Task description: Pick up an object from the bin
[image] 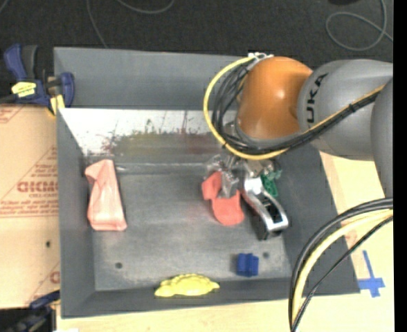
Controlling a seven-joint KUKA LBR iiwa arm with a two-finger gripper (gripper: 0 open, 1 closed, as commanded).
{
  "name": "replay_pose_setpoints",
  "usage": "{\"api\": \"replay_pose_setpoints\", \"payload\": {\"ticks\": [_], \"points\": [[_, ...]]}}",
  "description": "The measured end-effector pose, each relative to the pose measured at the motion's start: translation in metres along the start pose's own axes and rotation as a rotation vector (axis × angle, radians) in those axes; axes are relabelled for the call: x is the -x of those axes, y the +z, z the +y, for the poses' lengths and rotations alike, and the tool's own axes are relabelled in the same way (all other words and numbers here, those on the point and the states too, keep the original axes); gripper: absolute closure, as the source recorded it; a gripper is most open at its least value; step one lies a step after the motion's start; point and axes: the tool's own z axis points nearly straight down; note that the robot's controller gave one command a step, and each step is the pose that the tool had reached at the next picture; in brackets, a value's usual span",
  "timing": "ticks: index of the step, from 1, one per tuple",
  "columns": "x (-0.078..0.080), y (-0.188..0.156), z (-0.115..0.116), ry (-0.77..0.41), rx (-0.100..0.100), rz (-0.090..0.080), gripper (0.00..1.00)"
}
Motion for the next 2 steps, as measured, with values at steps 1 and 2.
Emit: {"api": "replay_pose_setpoints", "payload": {"ticks": [1, 2], "points": [[0.0, 0.0, 0.0, 0.0, 0.001, 0.0, 1.0], [0.006, -0.056, 0.003, -0.002, -0.001, -0.004, 1.0]]}}
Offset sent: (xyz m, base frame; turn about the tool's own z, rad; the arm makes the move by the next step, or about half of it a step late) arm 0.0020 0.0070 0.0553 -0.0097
